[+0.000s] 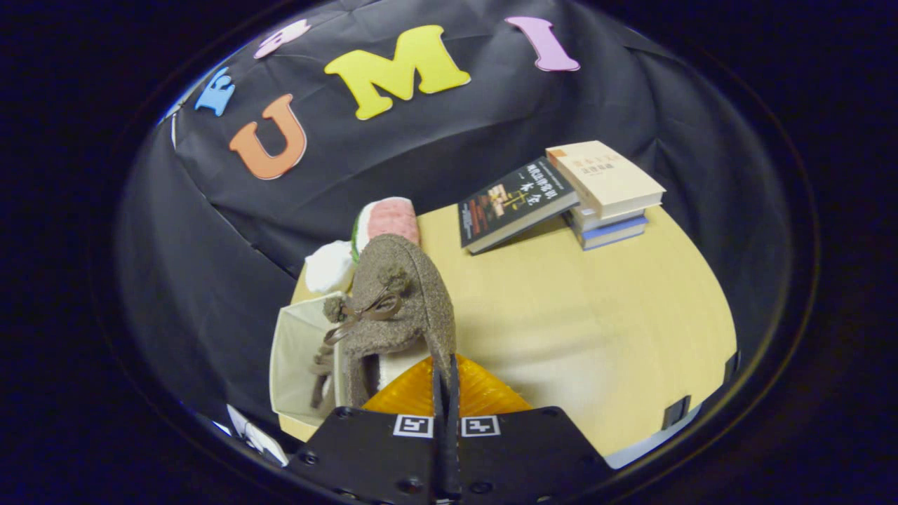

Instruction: Open the storage box then place both shoes into the box .Put the left shoe in first, then the right shoe, with the right side of both shoes facing outward in a uniform manner.

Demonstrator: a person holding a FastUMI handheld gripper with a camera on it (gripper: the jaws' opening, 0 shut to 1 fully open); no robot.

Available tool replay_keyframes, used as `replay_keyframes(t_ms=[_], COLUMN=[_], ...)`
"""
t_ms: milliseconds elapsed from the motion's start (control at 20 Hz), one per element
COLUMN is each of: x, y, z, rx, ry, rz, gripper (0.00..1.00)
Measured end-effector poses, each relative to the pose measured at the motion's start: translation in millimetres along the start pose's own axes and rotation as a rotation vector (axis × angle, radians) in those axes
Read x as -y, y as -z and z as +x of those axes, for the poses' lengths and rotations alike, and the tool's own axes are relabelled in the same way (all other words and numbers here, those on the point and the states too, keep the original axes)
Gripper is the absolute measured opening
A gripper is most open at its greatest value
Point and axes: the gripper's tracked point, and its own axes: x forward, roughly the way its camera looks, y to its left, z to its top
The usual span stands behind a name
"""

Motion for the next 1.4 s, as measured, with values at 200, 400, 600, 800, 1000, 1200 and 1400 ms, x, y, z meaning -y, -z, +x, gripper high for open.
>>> replay_keyframes(t_ms=[200, 400, 600, 800, 1000, 1200, 1400], x=[-77, -134, -159, -158, -152, -142, -134], y=[7, 25, 49, 76, 98, 110, 124], z=[12, 28, 55, 83, 103, 125, 138], rx=[0.014, 0.012, 0.006, -0.015, -0.031, -0.041, -0.071], ry=[-0.022, -0.011, 0.036, 0.123, 0.199, 0.268, 0.315], rz=[0.007, 0.001, -0.015, -0.063, -0.093, -0.098, -0.103], gripper=[0.0, 0.0, 0.0, 0.0, 0.0, 0.0, 0.0])
